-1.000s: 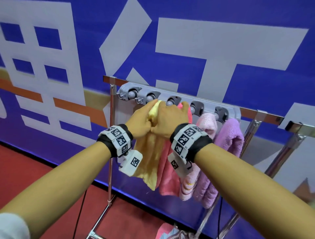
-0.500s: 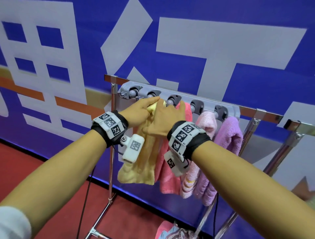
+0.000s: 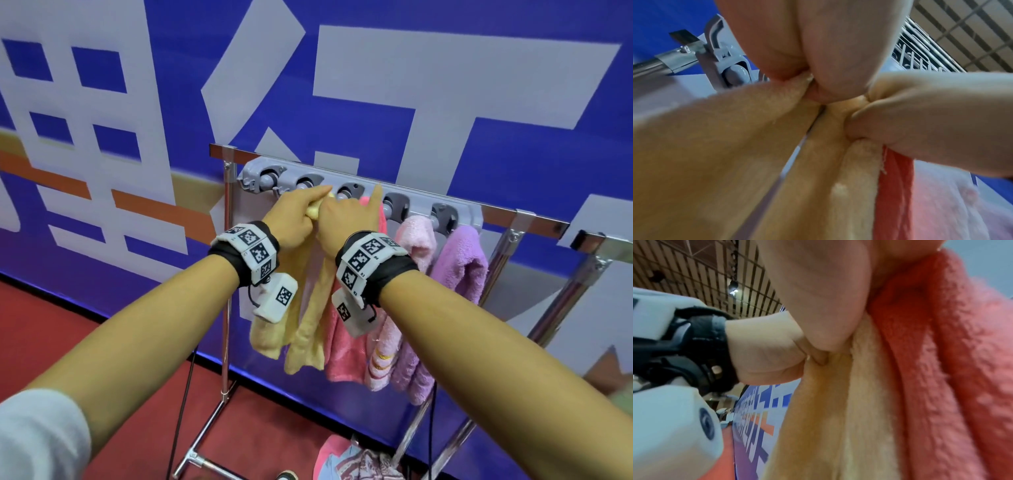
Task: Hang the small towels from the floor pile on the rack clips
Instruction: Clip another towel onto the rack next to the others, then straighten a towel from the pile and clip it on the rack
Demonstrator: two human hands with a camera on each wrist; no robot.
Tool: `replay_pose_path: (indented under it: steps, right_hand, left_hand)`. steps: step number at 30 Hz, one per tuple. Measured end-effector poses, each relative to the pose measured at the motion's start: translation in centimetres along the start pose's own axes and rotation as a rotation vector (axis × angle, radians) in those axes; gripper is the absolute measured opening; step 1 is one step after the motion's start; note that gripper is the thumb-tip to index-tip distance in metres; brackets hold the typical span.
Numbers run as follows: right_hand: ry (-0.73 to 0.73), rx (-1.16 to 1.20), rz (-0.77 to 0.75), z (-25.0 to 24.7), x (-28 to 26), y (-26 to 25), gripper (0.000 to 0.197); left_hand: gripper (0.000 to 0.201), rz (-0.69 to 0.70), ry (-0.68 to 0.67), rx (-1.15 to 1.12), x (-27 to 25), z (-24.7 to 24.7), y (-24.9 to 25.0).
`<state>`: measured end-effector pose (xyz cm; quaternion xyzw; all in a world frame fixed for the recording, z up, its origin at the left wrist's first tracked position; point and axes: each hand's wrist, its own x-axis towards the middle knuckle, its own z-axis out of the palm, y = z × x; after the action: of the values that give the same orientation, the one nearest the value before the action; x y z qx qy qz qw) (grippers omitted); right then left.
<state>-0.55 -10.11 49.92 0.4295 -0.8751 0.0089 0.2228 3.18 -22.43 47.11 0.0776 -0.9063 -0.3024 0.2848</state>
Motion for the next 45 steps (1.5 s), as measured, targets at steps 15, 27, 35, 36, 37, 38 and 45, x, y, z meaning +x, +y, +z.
replay_pose_path:
  steps: [15, 27, 35, 36, 37, 38, 45]
  right_hand:
    - [-0.032, 0.017, -0.158, -1.6, -2.0, 2.5, 0.033]
    - [0.075, 0.113, -0.104, -2.5, -9.9, 11.1, 0.058]
    - [-0.028, 0.025, -0.009, -1.5, -17.8, 17.7, 0.066]
    - [-0.049, 0.024, -0.005, -1.0, -18.9, 18.3, 0.069]
    - [-0.068, 0.028, -0.002, -0.4, -20.0, 18.8, 0.07]
    - [-0.08, 0.04, 0.004, 0.3, -21.1, 19.2, 0.071]
    - [-0.217, 0.097, 0.068, 6.9, -27.4, 22.3, 0.068]
  left_hand:
    - [0.083, -0.025, -0.006, -0.048, -3.4, 0.1, 1.4]
    - [0.072, 0.103, 0.077, 0.295, -6.5, 4.2, 9.4]
    - [0.078, 0.187, -0.007, 0.373, -9.3, 11.7, 14.1]
    - [0.078, 0.194, -0.03, 0.393, -9.8, 12.8, 14.4]
    - [0.078, 0.2, -0.052, 0.406, -10.4, 14.1, 14.5]
    - [0.079, 0.198, -0.074, 0.414, -11.0, 15.4, 14.5]
    - [0.084, 0.124, -0.296, 0.408, -15.1, 23.7, 13.1]
